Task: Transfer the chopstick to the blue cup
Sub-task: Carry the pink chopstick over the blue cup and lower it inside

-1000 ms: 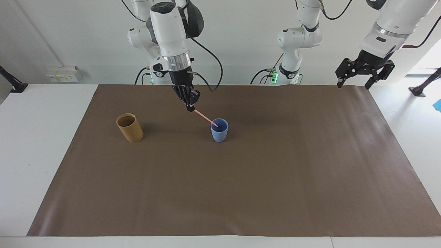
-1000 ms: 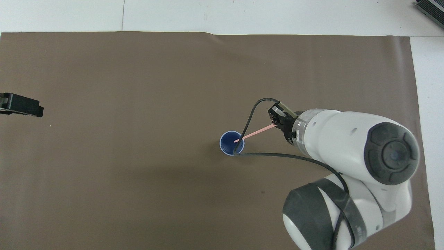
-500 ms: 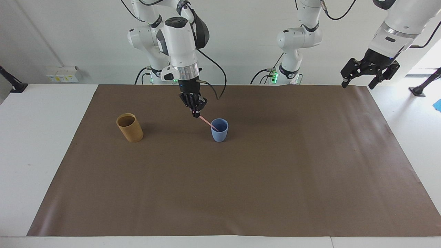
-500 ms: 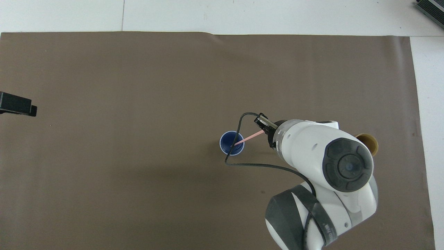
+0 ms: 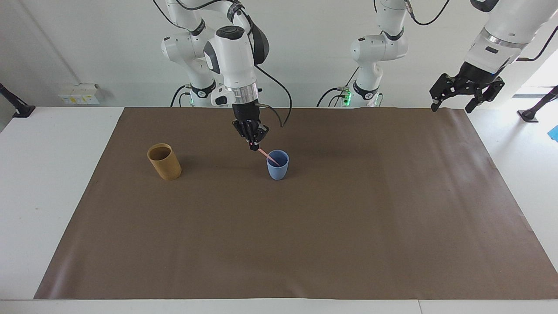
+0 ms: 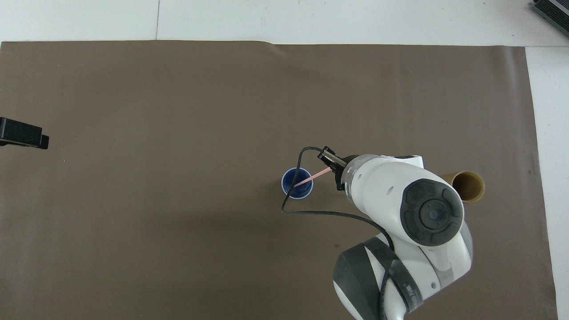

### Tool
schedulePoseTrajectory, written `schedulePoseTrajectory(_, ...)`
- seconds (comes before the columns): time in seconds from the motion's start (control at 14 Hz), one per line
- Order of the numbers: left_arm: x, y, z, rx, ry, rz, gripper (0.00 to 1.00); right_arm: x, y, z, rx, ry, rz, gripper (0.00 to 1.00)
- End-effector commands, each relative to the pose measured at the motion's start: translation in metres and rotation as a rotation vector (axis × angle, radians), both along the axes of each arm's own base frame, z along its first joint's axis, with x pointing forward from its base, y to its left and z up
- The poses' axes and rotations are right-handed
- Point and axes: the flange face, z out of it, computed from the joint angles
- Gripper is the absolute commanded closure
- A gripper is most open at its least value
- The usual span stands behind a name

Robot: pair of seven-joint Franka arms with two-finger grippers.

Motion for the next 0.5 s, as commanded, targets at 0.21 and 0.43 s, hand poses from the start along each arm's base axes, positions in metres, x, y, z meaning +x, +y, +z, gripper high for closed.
schedulePoseTrajectory(0.21, -0.016, -0.001, 0.001, 0.014, 0.008, -0.019, 0.00, 0.006, -0.009, 0.012, -0.012, -0.029, -0.014, 0.10)
schedulePoseTrajectory(0.43, -0.014, 0.005, 0.001, 0.015, 0.003, -0.007, 0.00, 0.018, -0.035, 0.033, -0.036, -0.030, -0.009, 0.00)
